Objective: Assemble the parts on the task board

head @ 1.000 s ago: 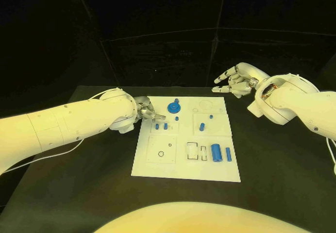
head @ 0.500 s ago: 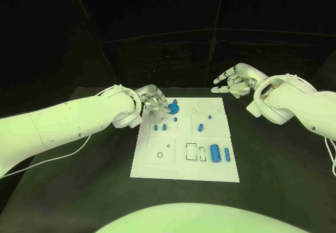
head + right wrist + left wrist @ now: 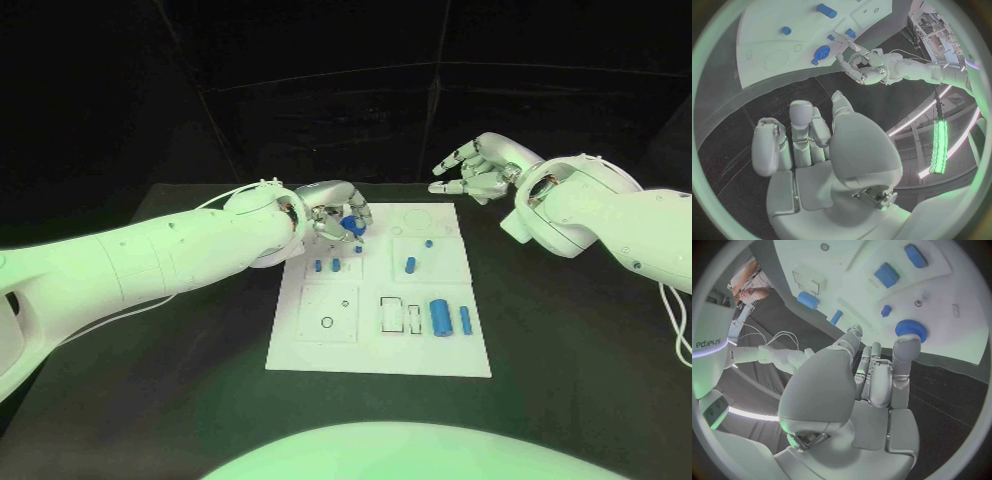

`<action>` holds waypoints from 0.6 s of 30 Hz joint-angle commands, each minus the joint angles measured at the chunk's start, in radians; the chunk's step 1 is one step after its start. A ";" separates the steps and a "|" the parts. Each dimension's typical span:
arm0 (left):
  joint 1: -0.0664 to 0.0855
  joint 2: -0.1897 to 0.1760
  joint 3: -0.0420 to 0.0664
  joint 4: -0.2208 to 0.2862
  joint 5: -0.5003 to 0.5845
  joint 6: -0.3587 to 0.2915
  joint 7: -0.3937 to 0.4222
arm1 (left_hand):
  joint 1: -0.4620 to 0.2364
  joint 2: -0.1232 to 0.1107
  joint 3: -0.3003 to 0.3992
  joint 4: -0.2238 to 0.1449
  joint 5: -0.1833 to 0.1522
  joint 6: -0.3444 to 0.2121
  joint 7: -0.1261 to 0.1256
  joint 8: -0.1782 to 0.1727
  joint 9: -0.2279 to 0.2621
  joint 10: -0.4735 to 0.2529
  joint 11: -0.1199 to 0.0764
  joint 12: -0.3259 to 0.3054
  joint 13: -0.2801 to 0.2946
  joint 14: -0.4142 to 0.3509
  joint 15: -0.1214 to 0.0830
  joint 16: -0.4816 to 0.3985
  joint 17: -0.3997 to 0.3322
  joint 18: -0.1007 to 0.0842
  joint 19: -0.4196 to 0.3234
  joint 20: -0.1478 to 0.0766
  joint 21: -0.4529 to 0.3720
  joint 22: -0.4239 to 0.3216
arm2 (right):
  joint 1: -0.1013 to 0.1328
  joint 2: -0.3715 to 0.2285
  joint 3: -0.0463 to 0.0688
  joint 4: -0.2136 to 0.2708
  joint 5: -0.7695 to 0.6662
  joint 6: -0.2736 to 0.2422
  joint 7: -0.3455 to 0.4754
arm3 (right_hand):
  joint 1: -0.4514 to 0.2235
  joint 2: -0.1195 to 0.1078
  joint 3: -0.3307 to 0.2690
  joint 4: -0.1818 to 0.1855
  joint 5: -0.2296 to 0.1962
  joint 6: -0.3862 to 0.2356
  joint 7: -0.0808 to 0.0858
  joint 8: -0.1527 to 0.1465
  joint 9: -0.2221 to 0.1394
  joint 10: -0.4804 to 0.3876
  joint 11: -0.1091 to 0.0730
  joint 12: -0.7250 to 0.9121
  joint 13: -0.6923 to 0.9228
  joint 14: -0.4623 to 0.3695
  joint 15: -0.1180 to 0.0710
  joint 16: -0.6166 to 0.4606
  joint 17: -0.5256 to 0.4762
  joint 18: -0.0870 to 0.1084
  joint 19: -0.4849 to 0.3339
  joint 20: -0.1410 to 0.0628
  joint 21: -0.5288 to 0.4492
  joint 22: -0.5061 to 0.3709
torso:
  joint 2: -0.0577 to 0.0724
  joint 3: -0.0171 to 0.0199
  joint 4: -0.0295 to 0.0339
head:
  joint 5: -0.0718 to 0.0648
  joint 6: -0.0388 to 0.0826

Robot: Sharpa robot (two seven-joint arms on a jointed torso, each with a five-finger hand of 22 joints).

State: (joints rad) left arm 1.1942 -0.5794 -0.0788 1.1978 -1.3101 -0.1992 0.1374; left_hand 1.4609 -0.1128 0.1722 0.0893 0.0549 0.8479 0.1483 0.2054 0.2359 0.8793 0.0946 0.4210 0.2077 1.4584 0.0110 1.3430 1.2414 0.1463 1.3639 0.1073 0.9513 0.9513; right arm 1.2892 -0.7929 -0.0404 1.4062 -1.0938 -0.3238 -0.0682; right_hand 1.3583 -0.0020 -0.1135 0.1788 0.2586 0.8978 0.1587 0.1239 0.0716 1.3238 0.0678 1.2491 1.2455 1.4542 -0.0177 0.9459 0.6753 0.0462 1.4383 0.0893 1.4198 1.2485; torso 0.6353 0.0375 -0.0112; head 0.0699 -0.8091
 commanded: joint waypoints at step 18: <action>0.000 0.090 -0.008 -0.141 -0.189 0.088 0.034 | 0.025 0.036 -0.009 -0.028 0.000 0.090 -0.015 -0.016 -0.040 0.044 -0.004 -0.031 -0.052 0.013 -0.008 -0.015 -0.053 -0.022 0.033 -0.005 0.060 0.055 | 0.002 0.008 0.001 0.000 -0.003 -0.006 0.003 | 0.012 0.008 -0.006 0.003 0.018 -0.009 -0.001 0.007 0.000 -0.007 -0.001 -0.005 0.000 -0.001 0.000 -0.002 -0.001 0.019 -0.007 0.000 -0.005 0.000 | 0.001 0.0004 0.0006 | -0.006 0.001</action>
State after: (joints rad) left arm 1.1934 -0.4930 -0.0873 1.0630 -1.4765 -0.1377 0.1531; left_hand 1.4869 -0.0868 0.1615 0.0646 0.0549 0.9316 0.1354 0.1925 0.1972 0.9155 0.0905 0.3950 0.1571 1.4620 0.0073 1.3301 1.1900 0.1315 1.3893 0.1035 1.0058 1.0040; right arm 1.2892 -0.7863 -0.0404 1.4056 -1.0938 -0.3238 -0.0687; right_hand 1.3621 0.0018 -0.1160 0.1813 0.2733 0.8978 0.1588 0.1276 0.0715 1.3238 0.0678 1.2491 1.2457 1.4542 -0.0177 0.9459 0.6754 0.0462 1.4383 0.0893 1.4200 1.2486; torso 0.6358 0.0377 -0.0106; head 0.0635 -0.8072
